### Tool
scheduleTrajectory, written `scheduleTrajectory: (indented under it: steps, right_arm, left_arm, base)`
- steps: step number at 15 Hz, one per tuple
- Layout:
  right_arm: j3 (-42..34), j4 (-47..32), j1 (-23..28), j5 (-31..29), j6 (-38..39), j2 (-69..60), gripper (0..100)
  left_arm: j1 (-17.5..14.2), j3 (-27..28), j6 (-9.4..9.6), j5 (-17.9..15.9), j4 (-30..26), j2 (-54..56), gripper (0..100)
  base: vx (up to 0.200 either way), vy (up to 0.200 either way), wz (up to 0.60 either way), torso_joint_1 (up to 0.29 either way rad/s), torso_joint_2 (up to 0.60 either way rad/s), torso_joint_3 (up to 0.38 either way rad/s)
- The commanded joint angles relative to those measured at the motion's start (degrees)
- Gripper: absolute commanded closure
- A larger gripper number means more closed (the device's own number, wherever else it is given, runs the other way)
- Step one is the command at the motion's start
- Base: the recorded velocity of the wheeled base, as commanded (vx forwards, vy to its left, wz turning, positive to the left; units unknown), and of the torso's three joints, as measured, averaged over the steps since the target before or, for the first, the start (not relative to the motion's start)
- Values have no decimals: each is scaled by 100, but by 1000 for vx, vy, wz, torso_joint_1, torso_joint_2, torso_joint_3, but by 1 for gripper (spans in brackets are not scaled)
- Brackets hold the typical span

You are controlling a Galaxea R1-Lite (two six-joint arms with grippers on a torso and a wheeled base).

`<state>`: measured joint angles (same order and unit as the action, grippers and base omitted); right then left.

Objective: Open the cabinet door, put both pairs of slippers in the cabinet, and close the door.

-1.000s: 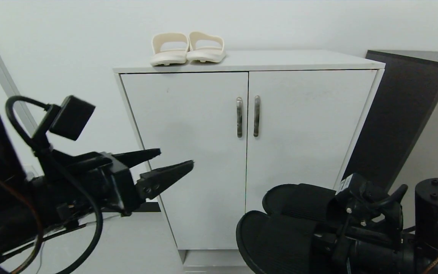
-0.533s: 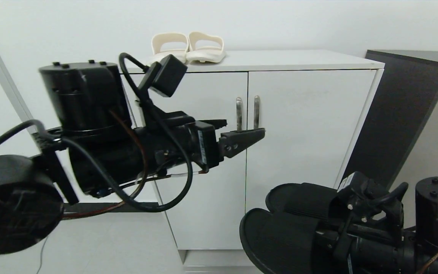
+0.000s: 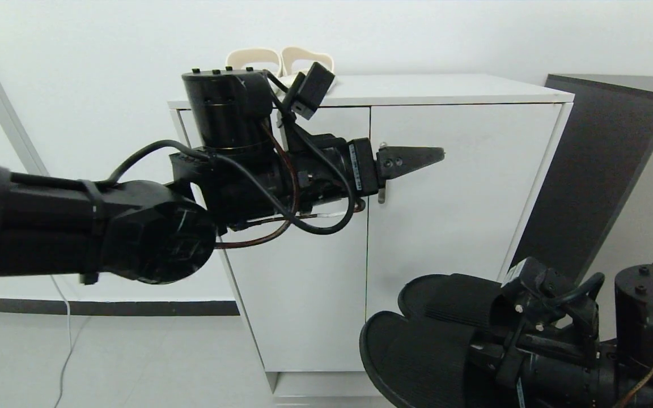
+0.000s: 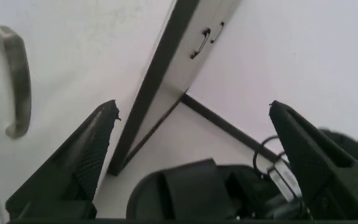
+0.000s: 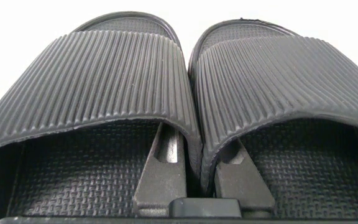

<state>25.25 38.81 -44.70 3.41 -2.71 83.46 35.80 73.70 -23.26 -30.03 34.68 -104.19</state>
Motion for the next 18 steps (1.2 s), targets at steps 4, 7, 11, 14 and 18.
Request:
scheduleTrajectory:
  steps: [4,7,11,14,18]
  right_arm:
    - [-2,3,5,1,-2,39,100]
    - [-2,3,5,1,-2,65,100]
    - [-2,12,5,1,-2,127,100]
    - [-11,3,5,1,-2,145,100]
    - [-55,3,5,-7,-11,189,100]
  left_arm:
    - [-144,513,-47,296,-14,-655,0]
    - [-179,654,-3,638,-216,-681,0]
    - [-179,663,217,1245,-243,-778,0]
    - [-188,882,217,1438,-199,-1094,0]
    - [-179,1041,217,1464,-181,-1288,0]
  base:
    - [0,0,0,0,0,0]
    - [0,0,0,0,0,0]
    - [0,0,0,0,0,0]
    - [0,0,0,0,0,0]
    - [0,0,0,0,0,0]
